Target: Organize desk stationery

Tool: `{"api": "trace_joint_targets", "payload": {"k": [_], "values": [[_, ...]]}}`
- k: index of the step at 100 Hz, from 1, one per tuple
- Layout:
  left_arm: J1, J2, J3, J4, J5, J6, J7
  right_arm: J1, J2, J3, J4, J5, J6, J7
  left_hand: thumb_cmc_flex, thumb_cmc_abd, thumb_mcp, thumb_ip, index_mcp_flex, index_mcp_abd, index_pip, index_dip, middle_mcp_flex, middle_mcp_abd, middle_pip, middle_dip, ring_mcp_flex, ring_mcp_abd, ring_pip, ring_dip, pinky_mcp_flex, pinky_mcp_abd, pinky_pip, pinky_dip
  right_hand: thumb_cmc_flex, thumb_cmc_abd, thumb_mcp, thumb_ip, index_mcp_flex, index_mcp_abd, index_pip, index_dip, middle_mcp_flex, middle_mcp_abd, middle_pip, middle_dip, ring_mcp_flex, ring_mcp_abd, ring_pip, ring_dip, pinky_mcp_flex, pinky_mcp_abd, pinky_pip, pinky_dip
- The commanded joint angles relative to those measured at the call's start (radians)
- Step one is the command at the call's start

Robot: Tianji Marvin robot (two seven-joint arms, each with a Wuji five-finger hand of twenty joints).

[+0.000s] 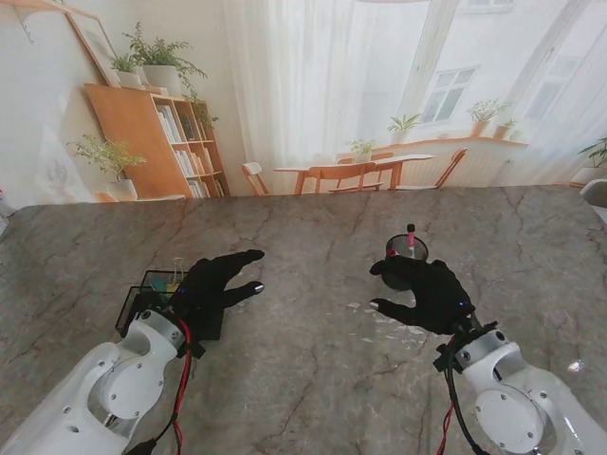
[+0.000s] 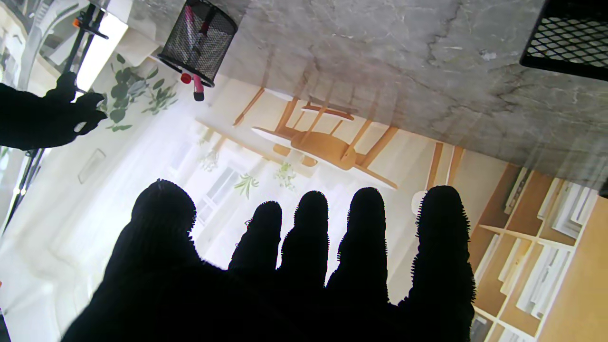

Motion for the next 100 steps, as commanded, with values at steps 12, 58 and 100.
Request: {"api": "trace_joint_targets", "payload": {"k": [12,58,100], "values": [[0.034,-0.006,-0.026,-0.003,-0.005,-0.012,0.032,0.003,0.034,0.039,-0.093,-0.069,-0.001,0.093,0.021,-0.013,0.002,-0.078,0.022,-0.012,0.003,0.010,0.006,0.001,-0.011,0.003,0.014,-0.006,0.006,0.015,-0.009,0.005,0.022,0.011,-0.005,-0.022,0.029,-0.008,-0.134,-0.020,-0.074,-0.012,-0.157,0.003,-0.066,-0.030,-0.133,0.030,-0.094,-0.079,-0.095,0.055,-0.091,-0.088],[0.068,-0.014,-0.062,-0.014,-0.011,-0.014,0.070,0.199,0.068,0.034,-0.042,-0.146,0.141,0.360,0.020,-0.008,0.002,-0.078,0.029,-0.011,0.005,0.009,0.006,-0.001,-0.011,0.002,0.021,-0.002,0.010,0.022,-0.007,0.005,0.033,0.008,-0.075,0.034,0.033,-0.009,-0.355,0.054,-0.213,-0.062,-0.393,0.067,-0.140,-0.099,-0.298,0.144,-0.273,-0.158,-0.211,0.158,-0.172,-0.232],[0.067,-0.014,-0.059,-0.012,-0.024,-0.008,0.064,0.465,0.089,-0.139,0.228,-0.129,0.294,0.506,0.018,-0.010,0.001,-0.078,0.033,-0.011,0.006,0.010,0.009,-0.001,-0.010,0.002,0.030,-0.003,0.015,0.028,0.000,0.005,0.044,0.010,-0.120,0.037,0.046,-0.008,-0.338,0.068,-0.339,-0.290,-0.475,0.079,-0.161,-0.114,-0.236,0.218,-0.253,-0.163,-0.147,0.275,-0.023,-0.299]]}}
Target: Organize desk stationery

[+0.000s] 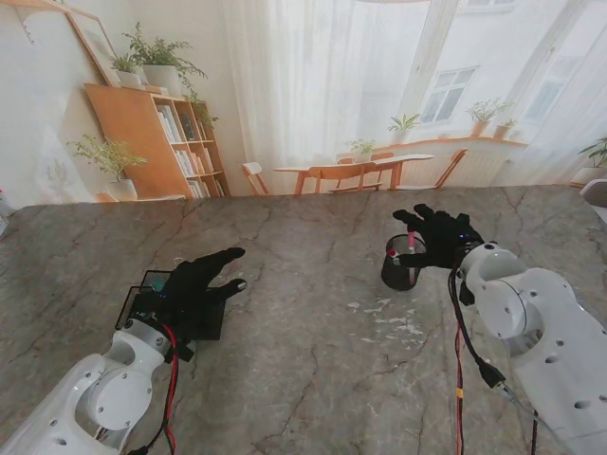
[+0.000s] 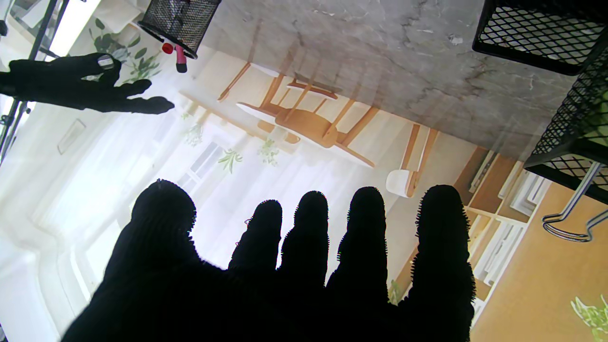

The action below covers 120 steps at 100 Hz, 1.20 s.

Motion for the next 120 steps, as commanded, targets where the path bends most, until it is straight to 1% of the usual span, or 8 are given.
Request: {"api": "trace_joint_targets", "payload": {"k": [1,33,45,74,79,93,109,120], "values": [[0.003,-0.005,0.004,-0.001,-0.004,0.002,-0.003,0.028,0.000,-0.013,0.035,0.008,0.008,0.008,0.018,-0.010,0.001,-0.078,0.023,-0.011,0.007,0.009,0.008,-0.002,-0.009,0.002,0.029,-0.004,0.015,0.007,-0.001,0.005,0.028,0.010,-0.033,0.019,0.013,-0.008,-0.006,0.004,-0.023,-0.025,-0.036,0.010,-0.042,-0.017,0.011,0.031,0.002,-0.008,0.004,0.059,0.034,-0.018],[0.001,-0.005,0.005,0.002,-0.008,0.009,-0.005,0.156,0.002,-0.147,0.195,0.055,0.075,0.012,0.018,-0.007,0.002,-0.077,0.023,-0.010,0.007,0.009,0.009,-0.002,-0.009,0.002,0.035,-0.004,0.019,0.012,0.004,0.004,0.035,0.010,-0.049,0.015,0.024,-0.008,-0.002,0.000,-0.012,-0.036,-0.030,0.014,-0.028,-0.012,0.047,0.043,0.031,-0.005,0.038,0.073,0.082,-0.010],[-0.001,-0.005,0.006,0.004,-0.011,0.013,-0.009,0.183,0.001,-0.183,0.229,0.083,0.077,0.012,0.019,-0.006,0.001,-0.078,0.024,-0.010,0.007,0.009,0.009,0.000,-0.009,0.002,0.036,-0.004,0.020,0.014,0.004,0.003,0.037,0.011,-0.062,0.008,0.039,-0.010,-0.011,0.001,0.011,0.025,-0.012,0.018,-0.010,0.008,0.071,0.046,0.052,-0.003,0.060,0.081,0.109,-0.006],[-0.008,-0.004,0.011,0.008,-0.019,0.015,-0.018,0.216,0.008,-0.227,0.286,0.082,0.057,0.030,0.021,-0.003,0.002,-0.077,0.025,-0.010,0.008,0.010,0.010,-0.002,-0.009,0.003,0.038,-0.005,0.021,0.017,0.004,0.001,0.039,0.010,-0.038,-0.016,0.046,-0.009,-0.010,-0.002,0.008,0.053,-0.002,0.019,-0.002,0.014,0.096,0.043,0.071,0.005,0.081,0.071,0.123,-0.003],[-0.009,-0.004,0.012,0.008,-0.021,0.017,-0.020,0.220,0.009,-0.234,0.295,0.081,0.054,0.034,0.020,-0.001,0.002,-0.078,0.024,-0.011,0.007,0.009,0.011,-0.002,-0.008,0.003,0.039,-0.007,0.022,0.018,0.004,0.002,0.040,0.010,-0.027,-0.025,0.049,-0.008,-0.014,-0.004,0.010,0.095,0.001,0.020,0.003,0.023,0.105,0.042,0.085,0.013,0.091,0.064,0.135,0.003],[-0.012,-0.004,0.016,0.009,-0.027,0.022,-0.024,0.234,0.010,-0.260,0.328,0.085,0.048,0.024,0.021,0.003,0.001,-0.078,0.025,-0.011,0.007,0.009,0.010,-0.001,-0.009,0.003,0.039,-0.005,0.022,0.019,0.003,0.000,0.041,0.010,0.028,-0.058,0.059,-0.001,-0.019,-0.009,0.019,0.191,0.022,0.024,0.020,0.044,0.146,0.034,0.131,0.034,0.142,0.017,0.171,0.029],[-0.013,-0.005,0.017,0.010,-0.029,0.024,-0.022,0.253,0.011,-0.288,0.364,0.088,0.024,0.006,0.023,0.011,0.001,-0.079,0.025,-0.010,0.007,0.009,0.012,-0.001,-0.008,0.003,0.041,-0.004,0.024,0.022,0.004,-0.005,0.045,0.013,0.108,-0.106,0.070,0.011,-0.044,-0.022,0.118,0.368,0.088,0.037,0.063,0.095,0.202,0.010,0.263,0.078,0.254,-0.111,0.233,0.077],[-0.013,-0.006,0.017,0.011,-0.032,0.026,-0.019,0.253,0.012,-0.294,0.366,0.081,0.005,0.000,0.024,0.014,0.001,-0.080,0.026,-0.011,0.008,0.009,0.012,-0.002,-0.008,0.003,0.044,-0.006,0.027,0.024,0.006,-0.009,0.050,0.016,0.167,-0.139,0.075,0.018,-0.018,-0.032,0.194,0.403,0.154,0.044,0.109,0.135,0.241,-0.043,0.389,0.115,0.347,-0.194,0.269,0.092]]}}
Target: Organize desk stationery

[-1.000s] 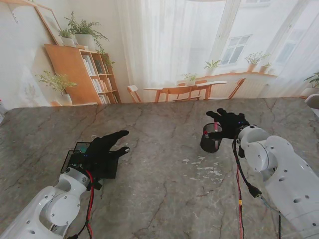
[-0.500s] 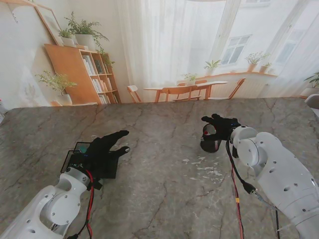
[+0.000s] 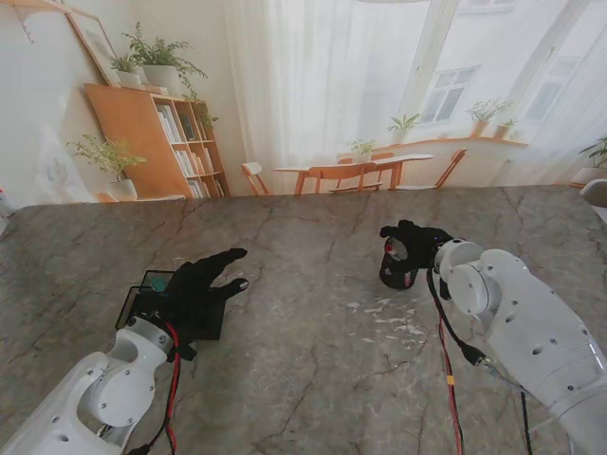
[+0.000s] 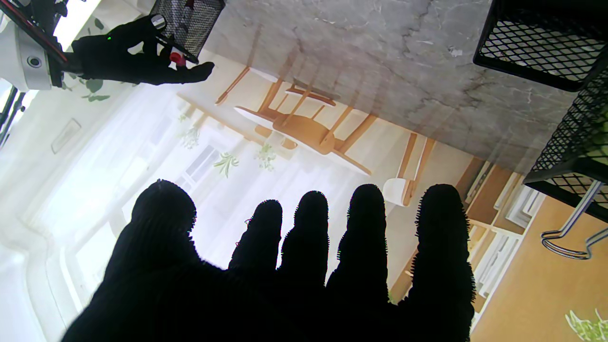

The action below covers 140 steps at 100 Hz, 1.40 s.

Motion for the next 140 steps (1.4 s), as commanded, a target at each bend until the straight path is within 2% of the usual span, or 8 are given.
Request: {"api": "trace_joint_targets", "payload": {"k": [1,11,32,44,69,87,124,140], "values": [[0.002,-0.005,0.004,0.004,-0.006,0.005,0.003,-0.021,0.003,-0.002,0.010,-0.005,-0.014,0.027,0.024,0.016,0.001,-0.080,0.026,-0.010,0.008,0.010,0.013,-0.001,-0.008,0.003,0.033,-0.006,0.013,0.010,0.005,-0.009,0.029,0.016,0.039,-0.036,0.029,0.019,0.000,-0.022,0.046,0.039,0.127,0.023,0.086,0.036,0.033,-0.063,0.079,0.030,0.055,-0.053,0.044,0.025],[0.003,-0.006,0.004,0.004,-0.008,0.007,0.006,-0.032,0.004,0.004,-0.001,-0.015,-0.031,0.025,0.025,0.020,0.000,-0.080,0.026,-0.010,0.008,0.010,0.012,-0.001,-0.008,0.003,0.034,-0.006,0.015,0.013,0.005,-0.012,0.033,0.019,0.087,-0.058,0.025,0.024,0.052,-0.031,0.108,0.055,0.226,0.013,0.150,0.081,0.069,-0.124,0.183,0.050,0.118,-0.119,0.055,0.022],[0.005,-0.008,0.002,0.005,-0.011,0.008,0.011,-0.056,0.007,0.019,-0.017,-0.038,-0.074,0.012,0.027,0.029,-0.001,-0.081,0.028,-0.010,0.009,0.010,0.014,0.000,-0.007,0.004,0.038,-0.007,0.020,0.019,0.007,-0.019,0.042,0.025,0.159,-0.090,0.046,0.033,0.183,-0.045,0.253,0.109,0.394,-0.022,0.333,0.171,0.166,-0.192,0.316,0.056,0.237,-0.213,0.070,-0.003],[0.005,-0.008,0.002,0.007,-0.013,0.007,0.012,-0.059,0.007,0.014,-0.011,-0.032,-0.099,-0.001,0.027,0.031,-0.001,-0.081,0.027,-0.010,0.008,0.010,0.013,-0.001,-0.007,0.004,0.038,-0.007,0.022,0.023,0.007,-0.022,0.045,0.027,0.132,-0.112,0.160,0.025,0.220,-0.040,0.295,0.115,0.443,-0.038,0.424,0.168,0.215,-0.210,0.351,0.049,0.302,-0.249,0.077,-0.032],[0.002,-0.008,0.003,0.010,-0.017,0.004,0.010,-0.051,0.003,-0.022,0.009,0.014,-0.164,-0.036,0.029,0.037,-0.002,-0.082,0.029,-0.008,0.009,0.010,0.014,0.000,-0.007,0.005,0.039,-0.007,0.024,0.028,0.007,-0.028,0.050,0.031,0.115,-0.127,0.218,0.014,0.259,-0.031,0.327,0.119,0.498,-0.050,0.498,0.166,0.290,-0.237,0.400,0.060,0.429,-0.309,0.113,-0.057],[0.002,-0.008,0.002,0.011,-0.018,0.001,0.012,-0.039,-0.005,-0.057,0.017,0.071,-0.191,-0.056,0.030,0.039,-0.002,-0.082,0.029,-0.008,0.009,0.010,0.014,0.001,-0.007,0.005,0.040,-0.007,0.025,0.031,0.006,-0.030,0.051,0.033,0.120,-0.134,0.230,0.013,0.271,-0.034,0.346,0.123,0.522,-0.054,0.519,0.165,0.319,-0.241,0.409,0.060,0.471,-0.320,0.111,-0.070],[0.003,-0.009,0.001,0.014,-0.018,-0.004,0.018,-0.017,-0.009,-0.120,0.021,0.152,-0.311,-0.062,0.031,0.041,-0.002,-0.082,0.029,-0.009,0.009,0.010,0.014,0.000,-0.007,0.005,0.040,-0.007,0.027,0.035,0.004,-0.035,0.053,0.037,0.109,-0.136,0.232,0.009,0.283,-0.039,0.356,0.117,0.533,-0.050,0.521,0.155,0.327,-0.236,0.411,0.060,0.485,-0.305,0.118,-0.079],[0.004,-0.010,-0.001,0.014,-0.018,-0.007,0.022,-0.016,-0.008,-0.133,0.011,0.160,-0.385,-0.068,0.030,0.044,-0.002,-0.082,0.026,-0.010,0.008,0.010,0.013,0.001,-0.008,0.005,0.041,-0.008,0.027,0.037,0.003,-0.036,0.053,0.038,0.087,-0.119,0.217,0.005,0.281,-0.040,0.349,0.109,0.534,-0.046,0.514,0.150,0.329,-0.231,0.413,0.062,0.491,-0.290,0.131,-0.078]]}}
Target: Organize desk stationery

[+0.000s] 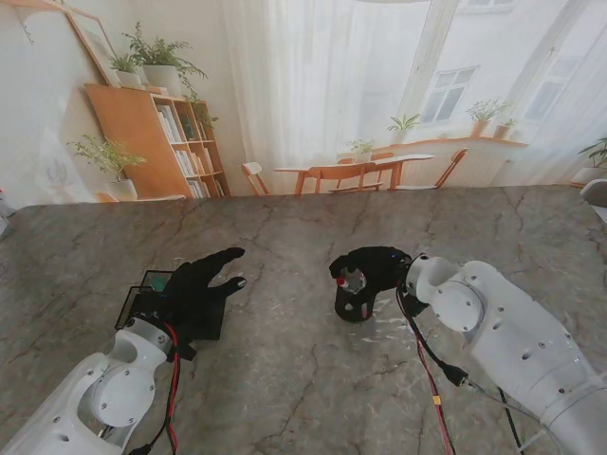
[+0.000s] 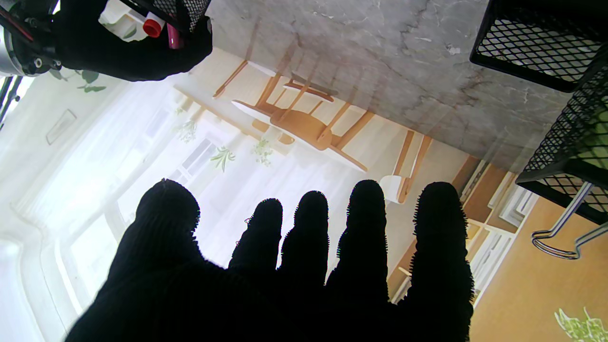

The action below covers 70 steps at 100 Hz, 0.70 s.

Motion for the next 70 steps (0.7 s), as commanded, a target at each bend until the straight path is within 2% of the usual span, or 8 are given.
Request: {"api": "trace_joint_targets", "payload": {"k": [1,31,46,61,70], "values": [[0.004,-0.005,0.001,0.003,-0.003,-0.004,0.004,-0.023,-0.006,-0.019,0.008,-0.007,-0.026,0.021,0.010,0.043,-0.002,-0.082,0.015,-0.011,0.007,0.009,0.013,0.001,-0.008,0.005,0.016,-0.008,0.014,0.010,-0.007,-0.025,0.026,0.026,0.094,0.114,0.183,0.015,0.020,-0.009,0.036,0.018,0.136,-0.061,0.068,-0.006,0.065,-0.195,0.041,0.010,0.033,-0.103,0.056,-0.022],[0.010,-0.006,-0.005,0.003,0.000,-0.013,0.017,-0.052,-0.009,-0.036,-0.037,-0.023,-0.084,-0.023,0.008,0.054,-0.003,-0.083,0.016,-0.011,0.007,0.009,0.013,-0.002,-0.008,0.005,0.018,-0.008,0.014,0.012,-0.008,-0.026,0.025,0.028,0.069,0.125,0.142,0.018,0.019,0.000,0.018,0.006,0.127,-0.044,0.042,-0.011,0.069,-0.163,0.057,0.021,0.037,-0.051,0.106,-0.009],[0.012,-0.007,-0.008,0.004,0.000,-0.018,0.021,-0.069,-0.012,-0.049,-0.057,-0.033,-0.091,-0.046,0.007,0.061,-0.003,-0.083,0.017,-0.012,0.008,0.009,0.014,-0.002,-0.007,0.005,0.017,-0.008,0.014,0.012,-0.010,-0.026,0.024,0.029,0.057,0.129,0.127,0.019,0.018,0.005,0.010,0.005,0.118,-0.037,0.033,-0.011,0.078,-0.140,0.060,0.021,0.047,-0.036,0.129,-0.007],[0.014,-0.007,-0.009,0.004,-0.001,-0.021,0.023,-0.068,-0.007,-0.063,-0.073,-0.056,-0.098,-0.038,0.009,0.067,-0.002,-0.083,0.016,-0.012,0.007,0.008,0.012,-0.001,-0.008,0.004,0.015,-0.008,0.012,0.011,-0.010,-0.025,0.023,0.030,0.013,0.153,0.079,0.016,-0.024,0.008,-0.054,-0.016,0.053,-0.028,-0.029,-0.020,0.038,-0.088,0.051,0.024,-0.010,0.073,0.177,0.014],[0.014,-0.008,-0.010,0.005,-0.001,-0.023,0.025,-0.067,-0.002,-0.064,-0.090,-0.049,-0.089,0.003,0.010,0.073,-0.002,-0.083,0.016,-0.014,0.007,0.008,0.011,-0.002,-0.009,0.004,0.015,-0.010,0.012,0.011,-0.010,-0.026,0.023,0.031,-0.019,0.178,0.036,0.011,-0.056,0.007,-0.116,-0.045,-0.002,-0.017,-0.103,-0.038,0.006,-0.043,0.026,0.023,-0.070,0.135,0.186,0.049]]}}
